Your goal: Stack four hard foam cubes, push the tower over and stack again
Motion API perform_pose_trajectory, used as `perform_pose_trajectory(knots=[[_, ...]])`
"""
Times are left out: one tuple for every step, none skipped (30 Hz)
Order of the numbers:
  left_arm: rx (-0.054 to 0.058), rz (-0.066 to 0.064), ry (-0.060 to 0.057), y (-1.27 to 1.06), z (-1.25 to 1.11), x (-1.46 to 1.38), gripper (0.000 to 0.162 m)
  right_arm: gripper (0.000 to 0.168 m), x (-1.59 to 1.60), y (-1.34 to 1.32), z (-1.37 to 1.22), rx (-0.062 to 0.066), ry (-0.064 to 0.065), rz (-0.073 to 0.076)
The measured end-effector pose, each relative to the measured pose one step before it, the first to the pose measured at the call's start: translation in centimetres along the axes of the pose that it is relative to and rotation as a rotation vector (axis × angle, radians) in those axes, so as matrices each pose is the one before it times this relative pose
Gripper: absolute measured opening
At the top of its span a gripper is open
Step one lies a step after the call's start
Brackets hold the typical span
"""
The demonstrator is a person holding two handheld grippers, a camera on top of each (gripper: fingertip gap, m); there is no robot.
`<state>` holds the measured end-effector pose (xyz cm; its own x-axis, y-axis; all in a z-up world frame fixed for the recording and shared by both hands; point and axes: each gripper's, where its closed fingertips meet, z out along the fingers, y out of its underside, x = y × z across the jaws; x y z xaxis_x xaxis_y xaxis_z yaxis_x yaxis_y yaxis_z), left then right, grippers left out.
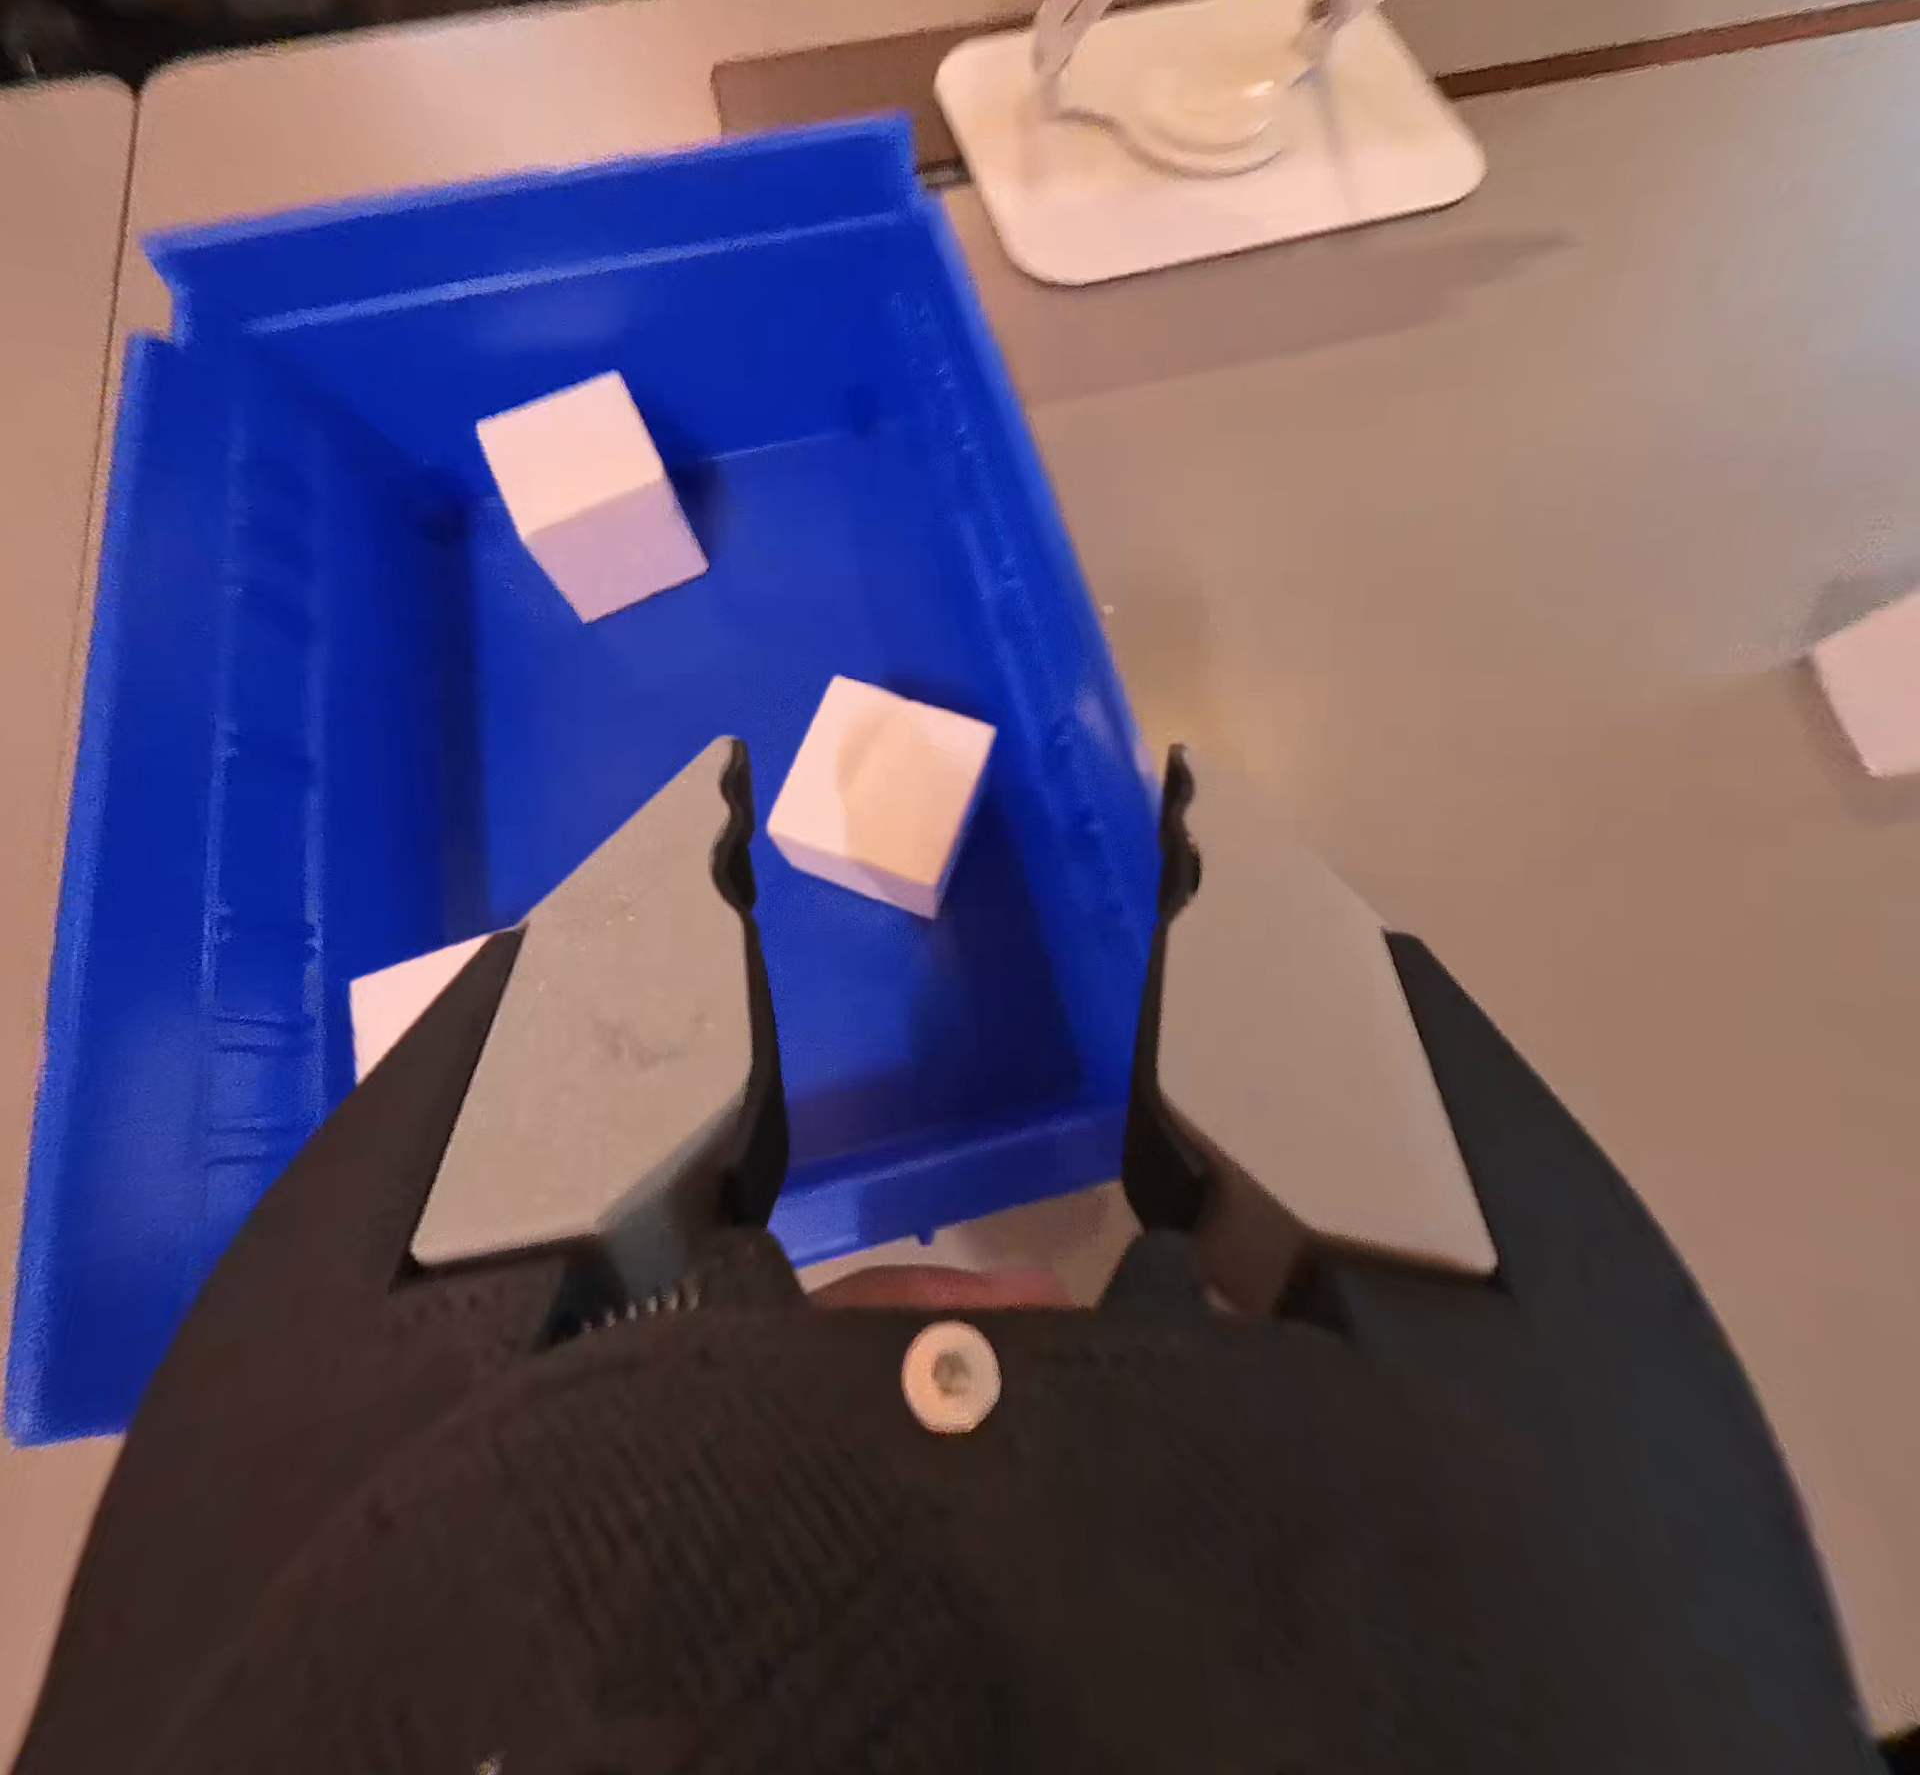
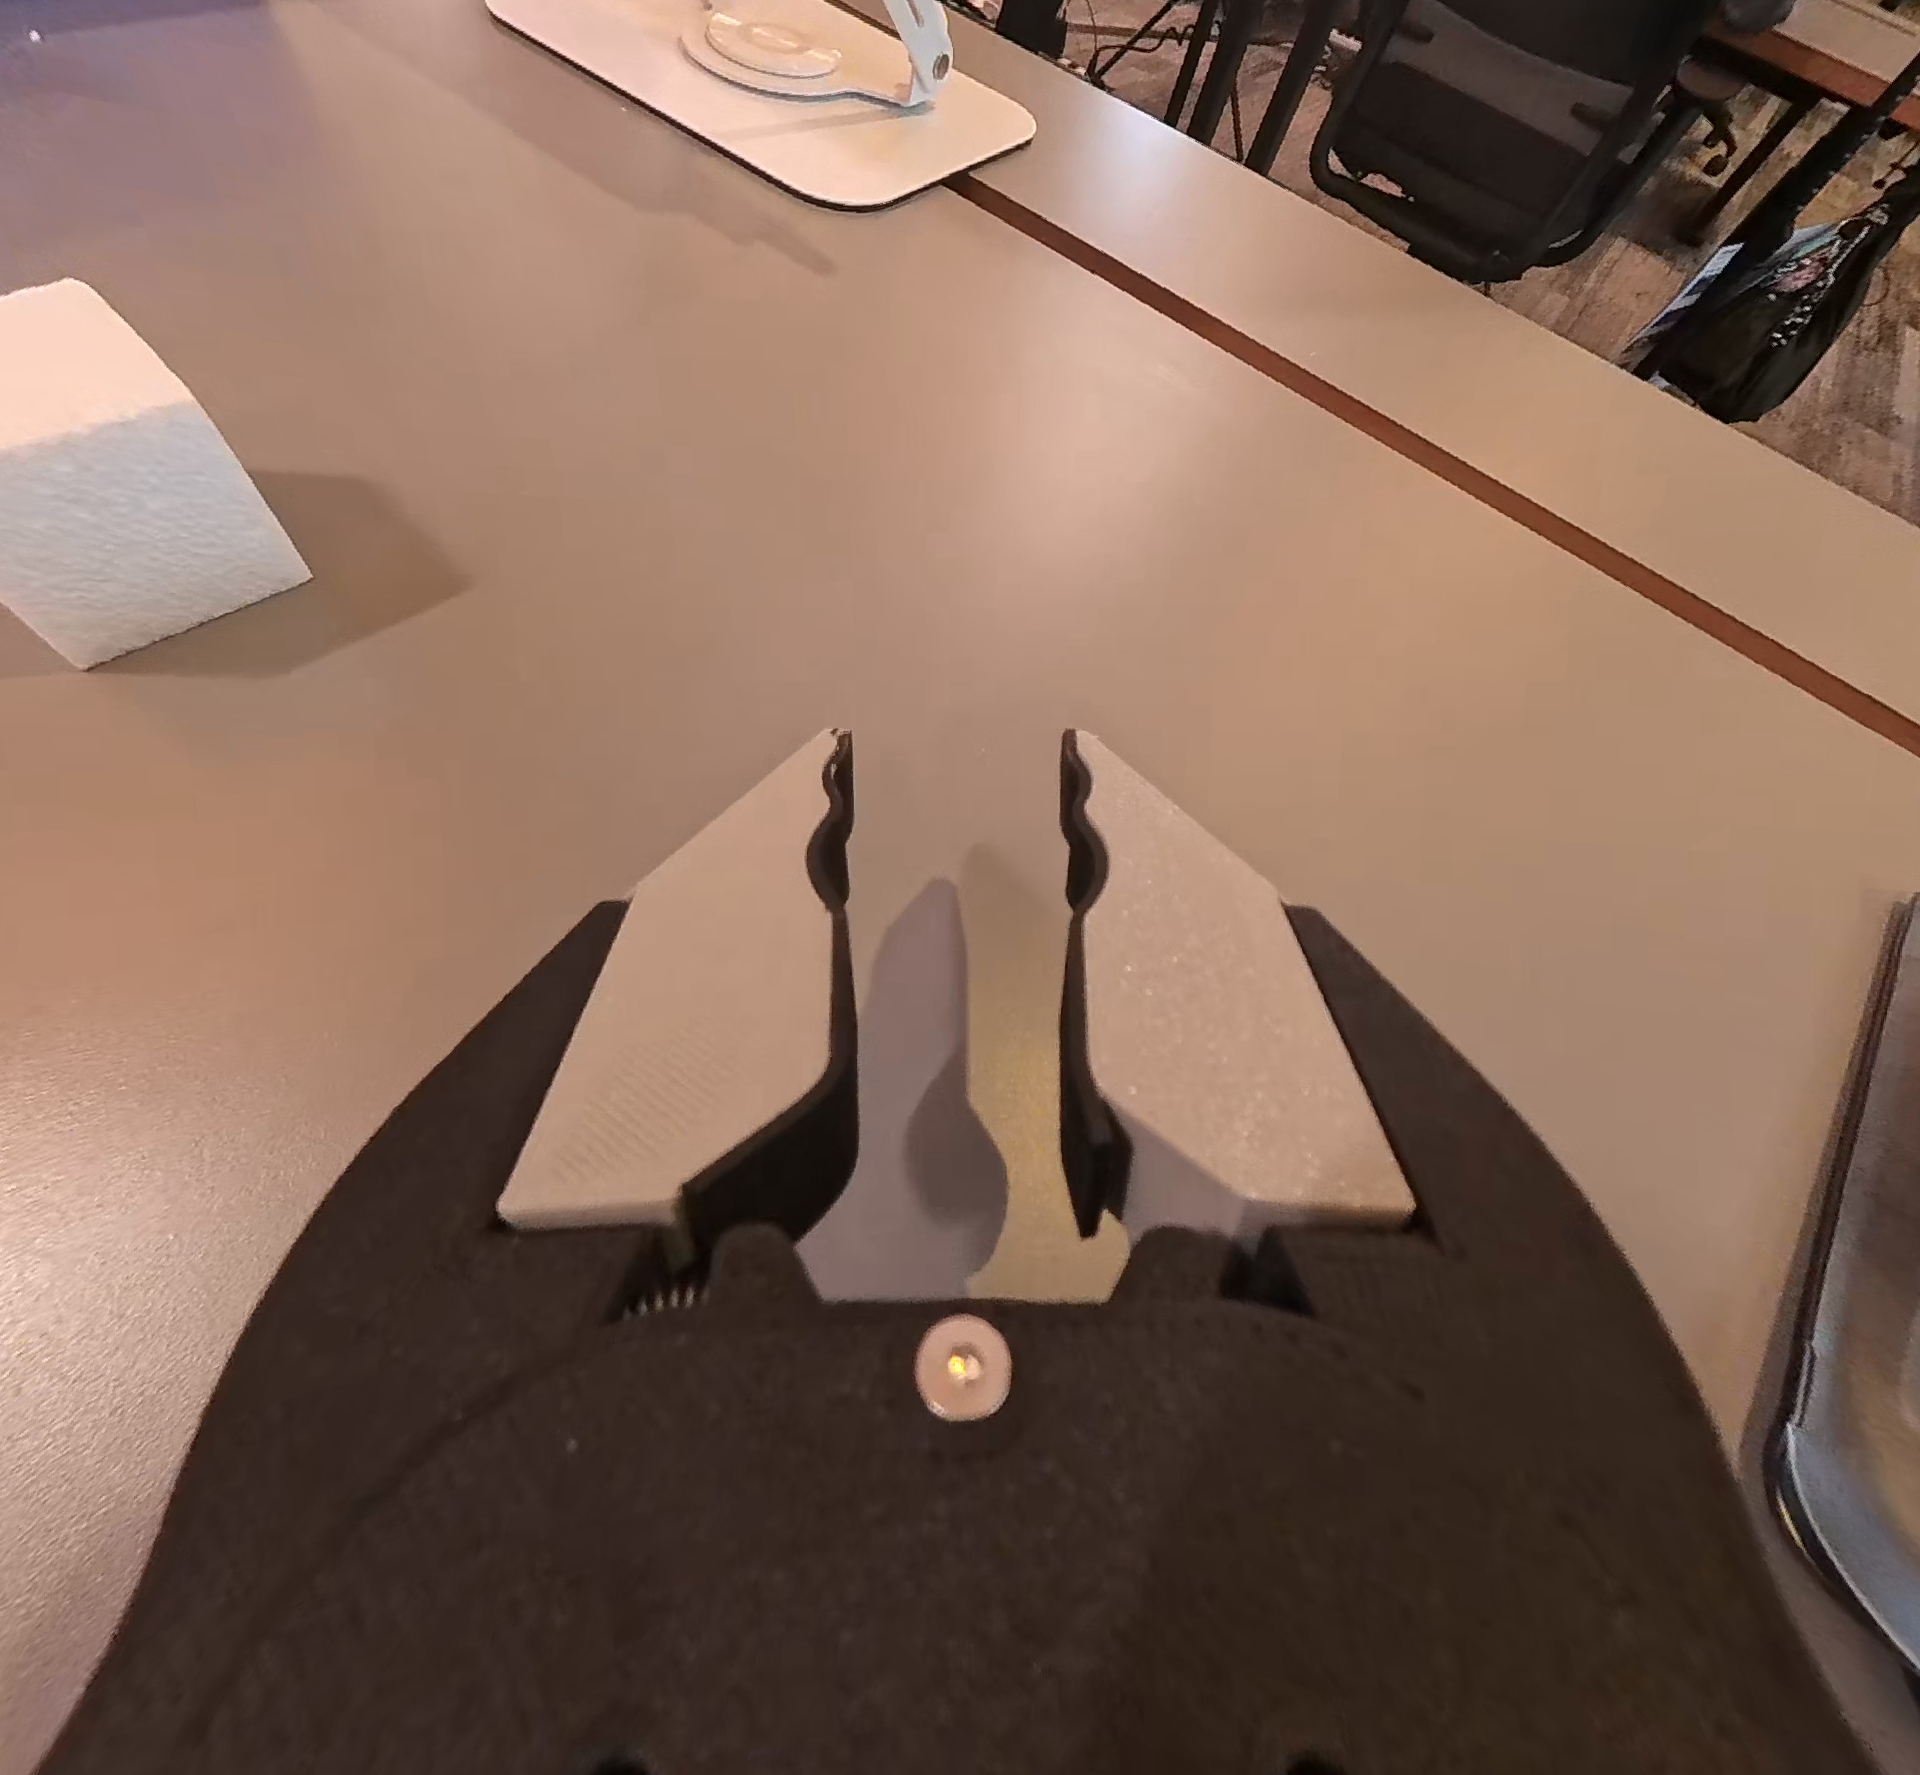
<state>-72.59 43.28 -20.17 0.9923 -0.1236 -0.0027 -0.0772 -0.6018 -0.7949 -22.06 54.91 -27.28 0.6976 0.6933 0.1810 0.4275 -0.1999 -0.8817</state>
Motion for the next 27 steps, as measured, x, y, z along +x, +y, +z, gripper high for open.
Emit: perform_pose_trajectory(knots=[[-0.0292, -0.025, -0.0082, 0.479, 0.931, -0.703, 0.081, 0.037, 0.012, 0.042, 0.023, -0.0016, 0.0, 0.0004], [-0.0226, -0.0203, -0.0073, 0.333, 0.978, -0.556, 0.078, 0.037, -0.009, 0.049, 0.014, -0.0019, -0.0007, 0.0011], [-0.0203, -0.0159, -0.0059, 0.263, 0.956, -0.487, 0.078, 0.037, 0.022, 0.013, -0.008, -0.0005, 0.0002, 0.0004], [-0.0262, -0.0136, -0.0054, 0.312, 0.92, -0.41, 0.079, 0.037, 0.026, -0.021, -0.03, 0.0014, 0.001, -0.0001], [-0.0284, -0.0097, -0.0071, 0.318, 0.825, -0.368, 0.08, 0.037, 0.028, -0.021, -0.037, 0.0021, 0.0007, 0.0009], [-0.0186, -0.0053, -0.0137, 0.15, 0.687, -0.411, 0.081, 0.037, 0.013, -0.031, -0.029, 0.0018, -0.0009, 0.0021], [-0.0095, -0.0029, -0.0169, 0.038, 0.586, -0.414, 0.08, 0.037, -0.004, -0.014, -0.001, 0.001, -0.0018, 0.0023], [-0.0124, -0.0024, -0.0094, 0.092, 0.577, -0.283, 0.08, 0.037, -0.018, 0.008, 0.013, 0.0001, -0.002, 0.0012], [-0.0232, -0.0034, -0.0009, 0.286, 0.615, -0.142, 0.081, 0.037, -0.034, 0.036, 0.046, -0.0014, -0.002, -0.0002], [-0.0214, -0.0079, 0.0069, 0.255, 0.627, -0.041, 0.089, 0.037, -0.046, 0.049, 0.046, -0.0029, -0.0025, -0.0014], [-0.0051, -0.0208, 0.0191, -0.018, 0.492, 0.091, 0.093, 0.037, -0.075, 0.047, 0.056, -0.0028, -0.0024, -0.0023], [0.0003, -0.0256, 0.0183, -0.112, 0.342, 0.033, 0.093, 0.037, -0.082, 0.006, 0.036, -0.0017, -0.0019, -0.0034], [-0.0025, -0.0199, 0.0142, -0.051, 0.243, -0.024, 0.093, 0.037, -0.08, -0.017, 0.009, -0.0005, -0.0013, -0.004], [-0.0025, -0.014, 0.0131, -0.016, 0.178, 0.008, 0.092, 0.037, -0.068, -0.023, 0.004, 0.0005, -0.0008, -0.0029], [0.0001, -0.0115, 0.0165, -0.001, 0.148, 0.126, 0.089, 0.038, -0.046, -0.03, -0.015, 0.0005, -0.0007, -0.0013], [0.0021, -0.0095, 0.023, 0.01, 0.095, 0.263, 0.083, 0.037, -0.008, -0.034, -0.027, 0.0009, 0.0003, -0.0006], [0.0027, -0.0075, 0.0187, 0.03, 0.051, 0.2, 0.08, 0.037, 0.014, -0.038, -0.026, 0.0017, 0.0007, 0.0001], [0.0027, -0.0053, 0.0086, 0.053, -0.028, 0.072, 0.08, 0.037, 0.018, -0.025, -0.038, 0.0016, -0.0002, 0.0016], [0.0009, -0.0023, 0.0069, 0.092, -0.102, 0.044, 0.08, 0.037, 0.016, -0.038, -0.04, 0.0019, -0.0001, 0.0023], [0.0006, 0.0005, 0.012, 0.118, -0.174, 0.156, 0.078, 0.037, 0.019, -0.043, -0.032, 0.0027, 0.0007, 0.0013], [0.0005, 0.0032, 0.0227, 0.126, -0.197, 0.332, 0.072, 0.037, 0.02, -0.021, -0.018, 0.0012, 0.0001, 0.0009], [0.0003, 0.002, 0.0253, 0.127, -0.187, 0.37, 0.068, 0.037, -0.018, 0.007, 0.011, 0.0, -0.0012, 0.0009], [0.0015, 0.0007, 0.025, 0.097, -0.148, 0.353, 0.068, 0.037, -0.042, 0.006, 0.017, -0.0007, -0.0015, -0.0002], [-0.0016, -0.0005, 0.0117, 0.12, -0.072, 0.127, 0.068, 0.037, -0.029, 0.016, 0.041, -0.0011, 0.0001, -0.0024], [-0.0022, -0.0025, 0.0063, 0.092, -0.03, 0.028, 0.068, 0.037, -0.036, 0.036, 0.037, -0.0021, 0.0003, -0.0031], [-0.0042, -0.0048, 0.0073, 0.065, -0.005, 0.002, 0.069, 0.038, -0.04, 0.058, 0.047, -0.0033, -0.0003, -0.0021], [-0.008, -0.0056, 0.008, 0.078, -0.004, 0.004, 0.069, 0.038, -0.034, 0.048, 0.033, -0.0028, 0.0002, -0.0017]])
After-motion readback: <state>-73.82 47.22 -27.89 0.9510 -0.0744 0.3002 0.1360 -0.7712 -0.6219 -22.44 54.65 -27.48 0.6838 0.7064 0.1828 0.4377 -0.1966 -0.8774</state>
